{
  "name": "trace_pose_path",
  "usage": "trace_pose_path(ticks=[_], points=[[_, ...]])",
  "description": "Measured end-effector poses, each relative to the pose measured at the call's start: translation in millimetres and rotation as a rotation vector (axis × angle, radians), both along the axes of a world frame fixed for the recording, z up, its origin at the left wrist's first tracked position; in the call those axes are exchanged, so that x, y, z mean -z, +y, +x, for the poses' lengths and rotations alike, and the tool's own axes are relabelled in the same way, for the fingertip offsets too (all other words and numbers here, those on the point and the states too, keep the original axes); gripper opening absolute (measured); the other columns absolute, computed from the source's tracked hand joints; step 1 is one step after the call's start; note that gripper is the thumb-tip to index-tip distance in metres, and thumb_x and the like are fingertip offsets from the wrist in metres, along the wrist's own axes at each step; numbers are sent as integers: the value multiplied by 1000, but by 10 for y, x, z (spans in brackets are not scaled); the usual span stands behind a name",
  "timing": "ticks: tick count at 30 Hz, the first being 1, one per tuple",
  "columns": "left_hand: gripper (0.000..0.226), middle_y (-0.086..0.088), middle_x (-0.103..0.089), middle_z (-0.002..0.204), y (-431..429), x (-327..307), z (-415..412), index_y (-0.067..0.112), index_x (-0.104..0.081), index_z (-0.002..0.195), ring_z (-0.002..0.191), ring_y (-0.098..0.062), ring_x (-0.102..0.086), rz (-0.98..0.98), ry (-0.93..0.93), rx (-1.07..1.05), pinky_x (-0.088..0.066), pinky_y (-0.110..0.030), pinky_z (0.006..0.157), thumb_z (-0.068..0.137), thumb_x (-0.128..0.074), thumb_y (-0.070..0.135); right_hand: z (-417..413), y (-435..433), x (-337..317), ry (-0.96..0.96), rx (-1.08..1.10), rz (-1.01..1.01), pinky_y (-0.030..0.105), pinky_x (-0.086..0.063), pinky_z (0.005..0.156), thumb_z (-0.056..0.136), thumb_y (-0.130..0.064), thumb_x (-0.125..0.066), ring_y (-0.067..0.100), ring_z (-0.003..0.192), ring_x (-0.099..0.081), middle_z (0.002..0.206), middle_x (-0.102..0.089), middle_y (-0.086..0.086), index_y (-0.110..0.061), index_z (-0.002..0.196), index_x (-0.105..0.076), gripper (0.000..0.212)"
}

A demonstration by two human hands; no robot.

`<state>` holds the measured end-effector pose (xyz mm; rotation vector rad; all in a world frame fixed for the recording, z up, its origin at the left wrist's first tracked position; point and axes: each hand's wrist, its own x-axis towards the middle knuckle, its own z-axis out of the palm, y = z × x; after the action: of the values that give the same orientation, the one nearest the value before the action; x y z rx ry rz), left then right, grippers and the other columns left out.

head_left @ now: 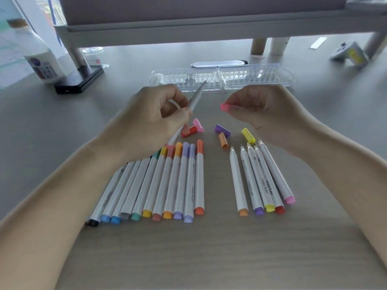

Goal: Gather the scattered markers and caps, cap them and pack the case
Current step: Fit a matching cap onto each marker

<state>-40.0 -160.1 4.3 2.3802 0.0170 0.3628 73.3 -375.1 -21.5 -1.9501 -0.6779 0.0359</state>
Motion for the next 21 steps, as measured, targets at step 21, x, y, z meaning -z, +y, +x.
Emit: trace_pose_path(ticks=[21], points=[[7,19,-70,86,13,185,8,30,-73,100,87,4,-65,184,-152,-5,-51,-17,76,97,-69,26,-83,26,-9,-86,-155,-47,29,-57,87,91,-15,-76,14,88,-73,92,-79,-6,-19,97,-78,8]])
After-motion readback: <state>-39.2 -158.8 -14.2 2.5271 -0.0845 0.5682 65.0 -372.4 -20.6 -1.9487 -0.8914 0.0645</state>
